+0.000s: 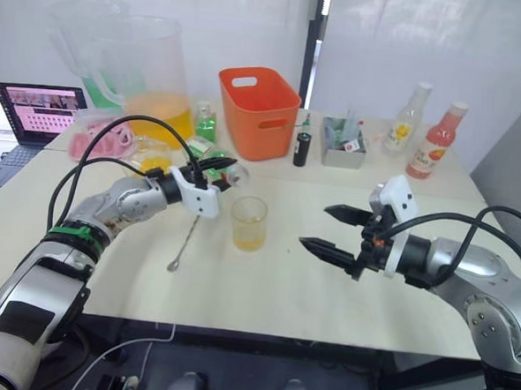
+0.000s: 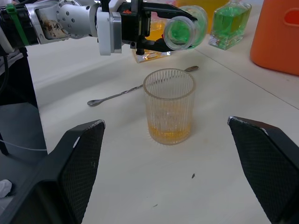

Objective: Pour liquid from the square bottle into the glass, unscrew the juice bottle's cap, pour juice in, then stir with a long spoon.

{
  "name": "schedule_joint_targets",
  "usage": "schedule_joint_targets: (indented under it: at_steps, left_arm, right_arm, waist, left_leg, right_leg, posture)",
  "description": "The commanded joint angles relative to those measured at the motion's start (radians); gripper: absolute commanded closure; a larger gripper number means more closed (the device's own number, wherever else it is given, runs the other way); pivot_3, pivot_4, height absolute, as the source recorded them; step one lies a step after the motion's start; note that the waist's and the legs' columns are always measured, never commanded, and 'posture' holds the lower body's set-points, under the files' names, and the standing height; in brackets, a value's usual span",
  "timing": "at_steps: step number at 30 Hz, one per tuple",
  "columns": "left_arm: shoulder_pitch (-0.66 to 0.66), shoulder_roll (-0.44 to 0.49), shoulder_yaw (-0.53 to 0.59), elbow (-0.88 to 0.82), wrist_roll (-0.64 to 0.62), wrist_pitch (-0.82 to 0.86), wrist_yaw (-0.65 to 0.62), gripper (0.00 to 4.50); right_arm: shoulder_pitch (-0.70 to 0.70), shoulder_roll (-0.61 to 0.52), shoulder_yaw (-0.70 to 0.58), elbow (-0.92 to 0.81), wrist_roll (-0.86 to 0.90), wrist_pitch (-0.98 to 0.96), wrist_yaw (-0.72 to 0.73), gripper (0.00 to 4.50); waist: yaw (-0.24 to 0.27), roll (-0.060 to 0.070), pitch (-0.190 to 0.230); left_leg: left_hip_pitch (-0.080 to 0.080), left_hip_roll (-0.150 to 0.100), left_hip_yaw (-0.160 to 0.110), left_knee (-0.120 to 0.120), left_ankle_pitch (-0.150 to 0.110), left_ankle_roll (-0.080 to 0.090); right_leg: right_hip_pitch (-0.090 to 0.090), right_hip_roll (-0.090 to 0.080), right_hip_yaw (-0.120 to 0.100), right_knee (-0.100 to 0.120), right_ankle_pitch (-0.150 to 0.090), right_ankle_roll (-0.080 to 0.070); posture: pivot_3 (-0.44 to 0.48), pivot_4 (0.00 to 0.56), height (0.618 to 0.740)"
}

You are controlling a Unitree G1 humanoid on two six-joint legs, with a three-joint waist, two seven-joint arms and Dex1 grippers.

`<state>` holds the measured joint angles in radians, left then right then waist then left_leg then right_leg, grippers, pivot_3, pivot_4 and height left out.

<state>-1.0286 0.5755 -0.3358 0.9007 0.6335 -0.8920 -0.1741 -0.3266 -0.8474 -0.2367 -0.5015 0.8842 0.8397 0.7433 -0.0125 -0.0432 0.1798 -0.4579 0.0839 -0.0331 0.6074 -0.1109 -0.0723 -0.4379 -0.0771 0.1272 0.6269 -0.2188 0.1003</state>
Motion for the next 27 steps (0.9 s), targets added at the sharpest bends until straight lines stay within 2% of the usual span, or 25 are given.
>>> schedule_joint_targets:
  at_steps: [1, 27]
  left_arm:
    - [-0.049, 0.016, 0.001, -0.035, 0.017, -0.021, 0.055, 3.09]
    - [-0.043, 0.045, -0.079, -0.081, 0.162, -0.045, 0.195, 3.09]
  right_arm:
    - [0.001, -0.011, -0.003, -0.027, 0.003, -0.004, 0.009, 0.05]
    - [-0.011, -0.009, 0.018, -0.011, -0.050, -0.021, 0.024, 0.05]
  waist:
    - [0.000, 0.000, 0.000]
    - [0.000, 0.000, 0.000]
  left_leg:
    - [0.000, 0.000, 0.000, 0.000, 0.000, 0.000]
    - [0.000, 0.000, 0.000, 0.000, 0.000, 0.000]
  right_leg:
    - [0.000, 0.000, 0.000, 0.000, 0.000, 0.000]
    - [0.000, 0.000, 0.000, 0.001, 0.000, 0.000]
  posture:
    - [0.000, 0.150, 0.722]
    - [0.000, 0.150, 0.722]
